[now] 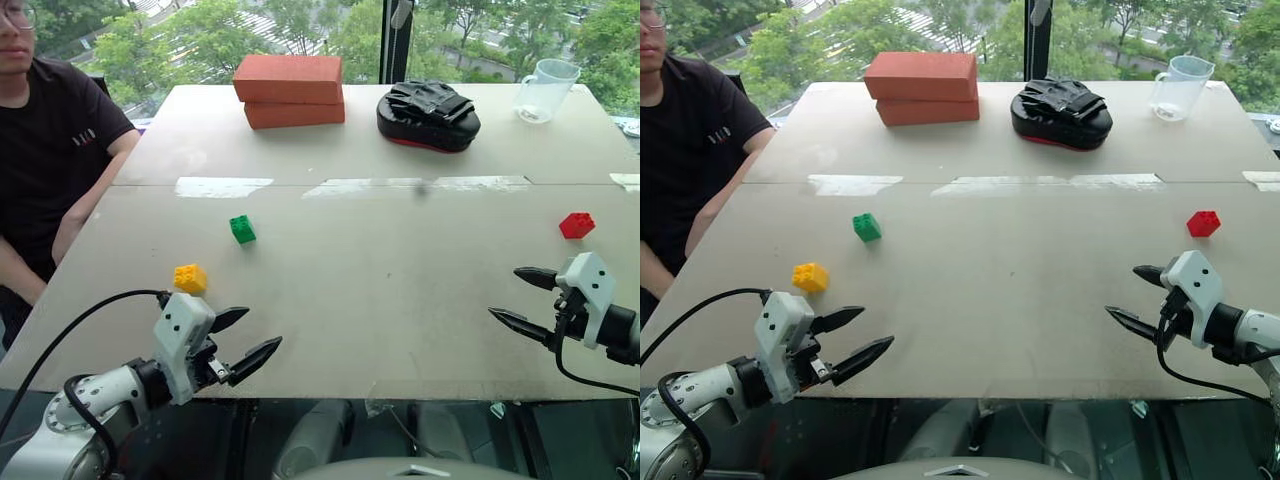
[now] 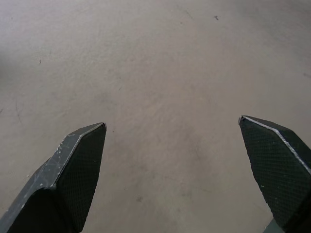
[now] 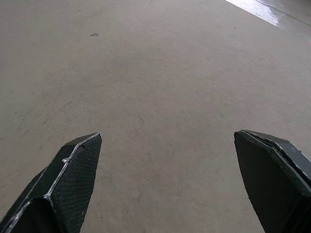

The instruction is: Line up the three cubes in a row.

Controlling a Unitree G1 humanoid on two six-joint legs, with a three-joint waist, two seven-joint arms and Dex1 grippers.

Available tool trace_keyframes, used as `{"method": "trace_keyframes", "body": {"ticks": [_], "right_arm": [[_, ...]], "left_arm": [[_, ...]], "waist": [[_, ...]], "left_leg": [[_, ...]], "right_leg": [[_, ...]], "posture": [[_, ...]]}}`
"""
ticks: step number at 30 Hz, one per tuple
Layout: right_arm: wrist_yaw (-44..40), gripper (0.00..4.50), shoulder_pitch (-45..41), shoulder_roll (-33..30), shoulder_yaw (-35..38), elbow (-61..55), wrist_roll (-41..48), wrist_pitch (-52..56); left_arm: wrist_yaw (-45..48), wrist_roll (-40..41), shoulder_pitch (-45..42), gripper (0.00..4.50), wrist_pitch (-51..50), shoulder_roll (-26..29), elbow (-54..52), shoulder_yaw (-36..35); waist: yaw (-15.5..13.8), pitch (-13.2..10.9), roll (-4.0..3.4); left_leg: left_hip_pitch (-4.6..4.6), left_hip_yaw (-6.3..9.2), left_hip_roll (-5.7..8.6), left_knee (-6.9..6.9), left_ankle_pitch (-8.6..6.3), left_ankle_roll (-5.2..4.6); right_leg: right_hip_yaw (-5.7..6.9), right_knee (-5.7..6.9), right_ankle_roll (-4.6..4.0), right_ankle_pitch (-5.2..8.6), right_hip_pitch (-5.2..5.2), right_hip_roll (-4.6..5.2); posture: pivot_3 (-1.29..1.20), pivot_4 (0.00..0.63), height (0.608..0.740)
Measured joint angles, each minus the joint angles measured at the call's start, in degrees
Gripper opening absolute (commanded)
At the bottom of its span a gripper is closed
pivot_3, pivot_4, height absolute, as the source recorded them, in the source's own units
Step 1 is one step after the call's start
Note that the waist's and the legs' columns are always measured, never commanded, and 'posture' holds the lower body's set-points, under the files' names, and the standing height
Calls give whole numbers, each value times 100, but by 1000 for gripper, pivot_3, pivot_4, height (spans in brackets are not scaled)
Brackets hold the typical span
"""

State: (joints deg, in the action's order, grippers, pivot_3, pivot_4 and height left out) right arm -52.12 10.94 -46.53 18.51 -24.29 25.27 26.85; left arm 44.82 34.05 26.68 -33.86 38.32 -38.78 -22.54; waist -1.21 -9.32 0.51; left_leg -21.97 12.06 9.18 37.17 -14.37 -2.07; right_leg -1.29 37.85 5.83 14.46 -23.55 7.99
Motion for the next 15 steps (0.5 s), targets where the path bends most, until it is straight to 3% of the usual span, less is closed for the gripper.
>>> {"method": "trace_keyframes", "body": {"ticks": [3,7,12,15], "right_arm": [[110,4500,71,109,54,2,-35,-107],[1096,4500,-322,826,27,-42,-138,22],[2463,4500,-1437,644,-73,-47,-650,1433],[2971,4500,-2459,388,-94,547,-776,2692]], "left_arm": [[-92,26,-165,4468,-12,-82,5,16],[-661,294,-1138,4468,-277,-323,5,233],[-1064,838,-2257,4468,-894,-310,-75,675],[-810,974,-3042,4468,-1098,31,-241,1407]], "waist": [[-6,0,1],[-47,-2,3],[-54,-5,4],[-78,-7,11]], "left_leg": [[6,-16,-8,-2,-17,-7],[3,-28,-13,-2,-21,-2],[-2,-47,-11,4,-18,0],[-2,-59,-24,-2,-7,20]], "right_leg": [[0,-4,18,-14,-1,1],[-14,-9,22,-33,-12,-6],[-29,-15,33,-54,-21,-11],[-30,-24,28,-58,-21,-21]], "posture": [[0,150,740],[0,150,740],[0,150,740],[0,150,740]]}}
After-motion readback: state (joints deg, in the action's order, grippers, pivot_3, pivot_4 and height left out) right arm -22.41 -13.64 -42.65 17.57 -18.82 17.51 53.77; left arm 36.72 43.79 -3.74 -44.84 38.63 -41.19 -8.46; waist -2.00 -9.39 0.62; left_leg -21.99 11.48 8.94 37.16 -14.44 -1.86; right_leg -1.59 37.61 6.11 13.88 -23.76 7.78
